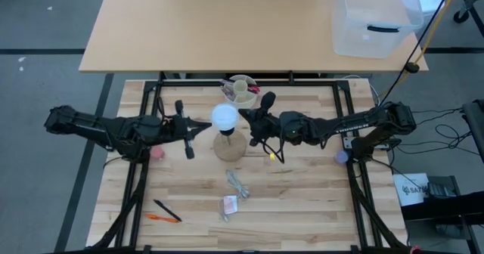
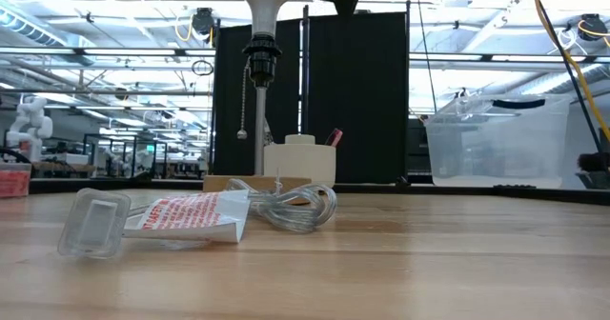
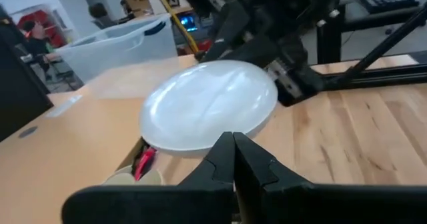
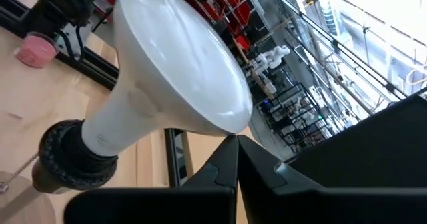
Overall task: Screw lightbulb
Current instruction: Insert the lightbulb into the wooden lamp
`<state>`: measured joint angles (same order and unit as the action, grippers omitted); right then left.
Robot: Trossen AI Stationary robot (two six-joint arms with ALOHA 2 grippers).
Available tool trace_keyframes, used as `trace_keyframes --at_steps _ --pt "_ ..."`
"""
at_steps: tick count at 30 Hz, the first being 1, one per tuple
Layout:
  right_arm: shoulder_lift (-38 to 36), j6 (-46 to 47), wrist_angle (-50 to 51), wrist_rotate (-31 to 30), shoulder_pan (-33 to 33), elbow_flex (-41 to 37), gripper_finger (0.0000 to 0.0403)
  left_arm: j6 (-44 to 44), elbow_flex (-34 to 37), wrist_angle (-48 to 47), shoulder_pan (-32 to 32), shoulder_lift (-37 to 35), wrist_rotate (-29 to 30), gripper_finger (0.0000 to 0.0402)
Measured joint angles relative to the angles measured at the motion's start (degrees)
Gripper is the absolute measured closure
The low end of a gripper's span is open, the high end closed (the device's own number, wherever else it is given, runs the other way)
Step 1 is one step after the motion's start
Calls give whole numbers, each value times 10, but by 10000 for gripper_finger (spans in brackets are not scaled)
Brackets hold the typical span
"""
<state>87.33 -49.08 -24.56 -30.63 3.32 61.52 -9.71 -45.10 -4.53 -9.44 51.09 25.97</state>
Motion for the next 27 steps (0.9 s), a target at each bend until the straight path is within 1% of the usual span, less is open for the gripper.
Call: trace_keyframes --at_steps 2,7,10,16,20,24,27 --pt "0 0 2 -6 6 0 403 4 0 -5 8 -1 8 401" --pt "-1 3 7 -2 23 0 403 18 0 -12 35 -1 53 401" --pt "-1 9 11 11 34 0 403 22 0 -9 51 0 51 401" --pt "0 20 28 12 54 0 403 30 0 -12 78 0 46 401" --pt "0 49 56 12 59 0 403 30 0 -12 82 -3 45 401" --pt "0 74 75 10 52 0 403 17 0 4 67 -20 23 401" --pt "0 82 74 9 39 0 403 12 0 21 51 -29 -21 401"
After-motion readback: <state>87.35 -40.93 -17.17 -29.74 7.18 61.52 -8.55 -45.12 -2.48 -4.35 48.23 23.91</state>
